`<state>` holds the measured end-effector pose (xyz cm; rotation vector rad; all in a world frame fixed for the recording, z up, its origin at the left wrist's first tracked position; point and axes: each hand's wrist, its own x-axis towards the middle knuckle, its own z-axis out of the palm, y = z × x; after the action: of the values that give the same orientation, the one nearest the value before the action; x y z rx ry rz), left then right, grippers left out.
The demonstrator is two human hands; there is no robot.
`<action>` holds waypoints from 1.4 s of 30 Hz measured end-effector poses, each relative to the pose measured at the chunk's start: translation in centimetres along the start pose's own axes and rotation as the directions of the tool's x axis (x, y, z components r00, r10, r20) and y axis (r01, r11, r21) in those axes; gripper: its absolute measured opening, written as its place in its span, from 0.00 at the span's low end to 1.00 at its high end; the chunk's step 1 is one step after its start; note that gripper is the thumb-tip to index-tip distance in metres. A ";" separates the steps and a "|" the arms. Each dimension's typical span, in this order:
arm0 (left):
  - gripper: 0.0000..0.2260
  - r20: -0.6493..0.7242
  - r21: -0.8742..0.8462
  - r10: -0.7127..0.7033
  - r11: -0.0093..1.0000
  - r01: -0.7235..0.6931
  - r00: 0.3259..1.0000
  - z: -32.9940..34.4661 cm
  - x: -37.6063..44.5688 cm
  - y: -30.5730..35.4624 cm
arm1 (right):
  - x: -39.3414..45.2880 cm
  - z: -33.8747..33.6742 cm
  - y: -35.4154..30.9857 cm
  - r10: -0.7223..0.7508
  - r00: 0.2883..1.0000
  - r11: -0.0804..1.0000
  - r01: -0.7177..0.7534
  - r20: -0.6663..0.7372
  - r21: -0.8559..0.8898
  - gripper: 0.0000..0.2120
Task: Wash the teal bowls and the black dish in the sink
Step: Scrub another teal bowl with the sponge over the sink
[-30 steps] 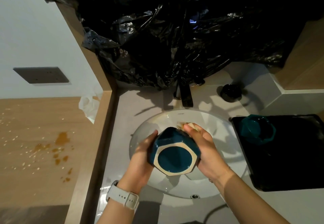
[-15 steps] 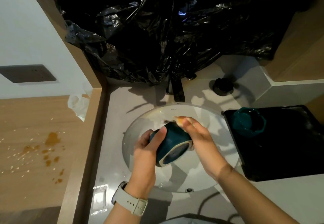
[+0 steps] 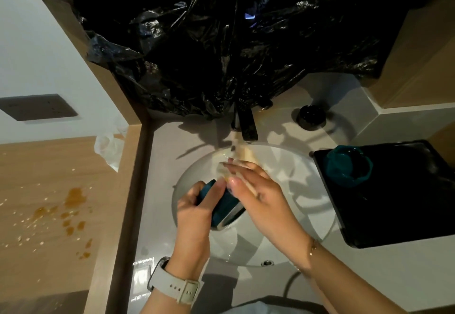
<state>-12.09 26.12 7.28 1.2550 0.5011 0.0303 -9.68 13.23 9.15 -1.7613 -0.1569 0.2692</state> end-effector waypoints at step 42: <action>0.16 -0.020 -0.411 -0.455 0.816 0.408 0.890 3.7 1.4 2.5 | 0.9 0.2 2.3 -0.055 0.995 0.993 0.046 -0.079 -0.112 0.23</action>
<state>-8.84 24.05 9.88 0.7194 0.8323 -0.1744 -8.97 13.16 6.74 -1.8721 -0.1589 0.1537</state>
